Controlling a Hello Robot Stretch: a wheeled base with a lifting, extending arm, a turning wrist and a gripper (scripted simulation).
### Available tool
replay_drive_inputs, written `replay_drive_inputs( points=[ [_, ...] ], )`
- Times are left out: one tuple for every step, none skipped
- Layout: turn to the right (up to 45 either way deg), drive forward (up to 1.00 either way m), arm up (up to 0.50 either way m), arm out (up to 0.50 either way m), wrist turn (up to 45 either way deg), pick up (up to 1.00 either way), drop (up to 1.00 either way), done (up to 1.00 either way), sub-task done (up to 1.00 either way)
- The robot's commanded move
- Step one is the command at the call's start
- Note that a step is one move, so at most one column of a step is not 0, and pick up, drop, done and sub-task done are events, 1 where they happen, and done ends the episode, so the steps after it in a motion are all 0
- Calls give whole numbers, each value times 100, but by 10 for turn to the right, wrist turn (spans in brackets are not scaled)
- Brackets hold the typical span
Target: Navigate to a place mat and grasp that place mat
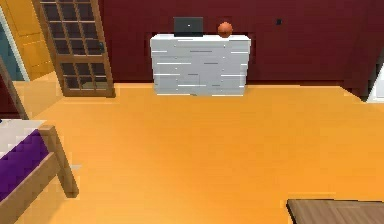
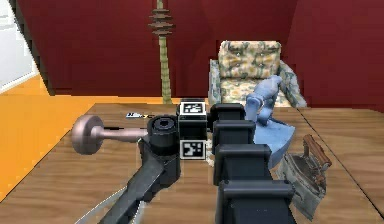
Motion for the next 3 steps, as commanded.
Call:
replay_drive_inputs(
  points=[
    [0,0,0,0,450,0,0,0,0],
    [0,0,0,0,450,0,0,0,0],
    [0,0,0,0,450,0,0,0,0]
  ],
)
